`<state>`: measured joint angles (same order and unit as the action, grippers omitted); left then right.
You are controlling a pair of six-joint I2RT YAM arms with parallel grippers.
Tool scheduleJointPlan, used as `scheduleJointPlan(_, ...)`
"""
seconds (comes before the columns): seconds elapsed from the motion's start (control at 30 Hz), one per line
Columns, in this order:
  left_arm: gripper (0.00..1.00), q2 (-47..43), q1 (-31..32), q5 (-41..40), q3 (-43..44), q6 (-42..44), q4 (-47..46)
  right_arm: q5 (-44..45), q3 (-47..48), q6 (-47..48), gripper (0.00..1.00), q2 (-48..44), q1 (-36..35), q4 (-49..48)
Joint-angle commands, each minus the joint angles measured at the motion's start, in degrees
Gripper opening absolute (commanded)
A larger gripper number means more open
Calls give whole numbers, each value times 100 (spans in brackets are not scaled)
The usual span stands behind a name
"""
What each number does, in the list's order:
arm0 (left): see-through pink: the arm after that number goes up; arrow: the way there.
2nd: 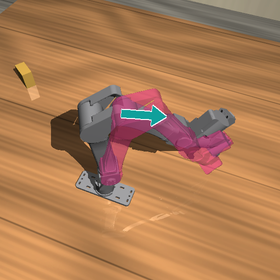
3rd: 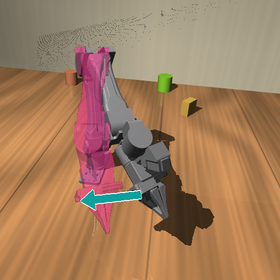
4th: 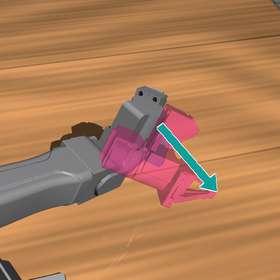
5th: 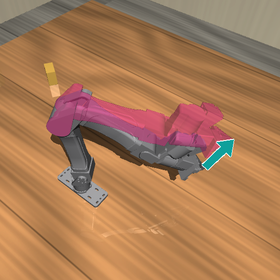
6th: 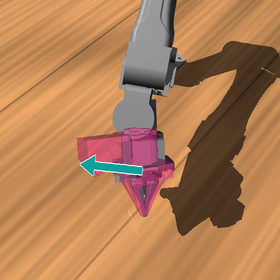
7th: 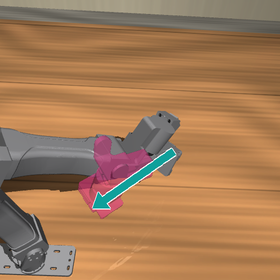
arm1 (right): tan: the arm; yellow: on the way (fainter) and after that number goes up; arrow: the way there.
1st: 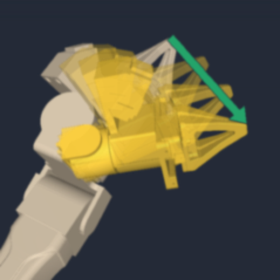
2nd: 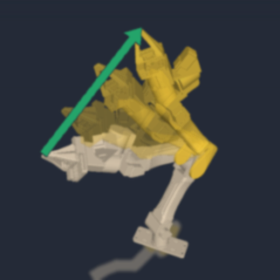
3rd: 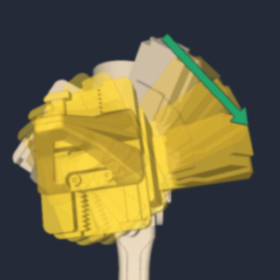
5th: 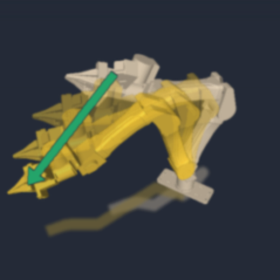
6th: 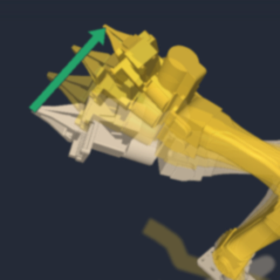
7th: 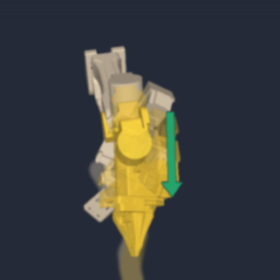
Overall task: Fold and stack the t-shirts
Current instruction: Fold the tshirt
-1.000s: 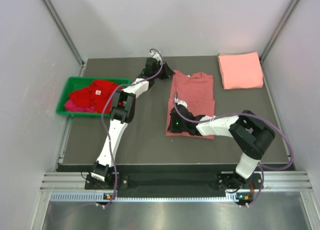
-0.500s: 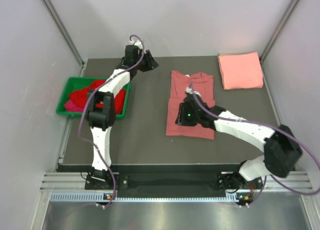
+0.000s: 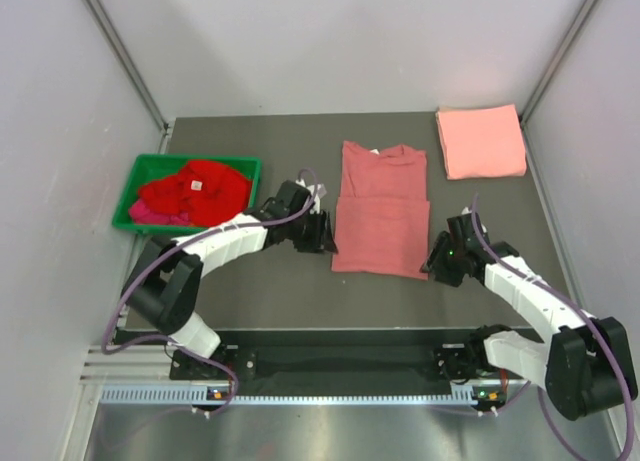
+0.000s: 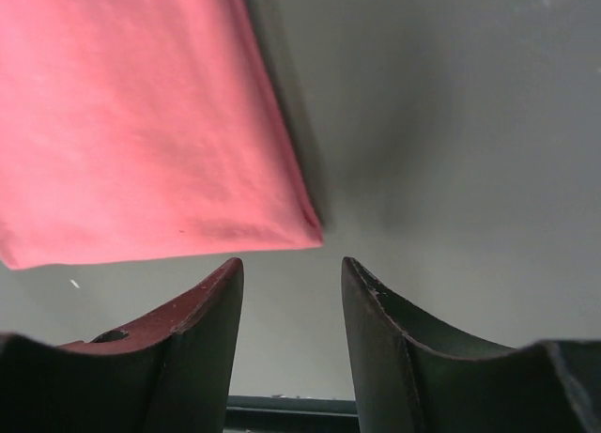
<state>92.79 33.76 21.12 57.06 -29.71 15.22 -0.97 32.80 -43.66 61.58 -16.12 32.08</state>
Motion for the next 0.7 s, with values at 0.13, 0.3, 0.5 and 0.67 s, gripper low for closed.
scheduleJointPlan(0.13, 48, -368, 104, -118, -713, -632, -362, -210, -379, -152, 46, -120, 206, -272)
scheduleJointPlan(0.3, 49, -288, 263, -293, -872, -746, -467, -114, -634, -222, 45, -190, 241, -509)
scheduleJointPlan(0.5, 47, -51, 272, -258, -924, -860, -643, 9, -784, -204, 40, -138, 259, -799)
scheduleJointPlan(0.67, 44, 239, 280, -275, -916, -931, -766, -61, -845, -178, 39, 3, 285, -957)
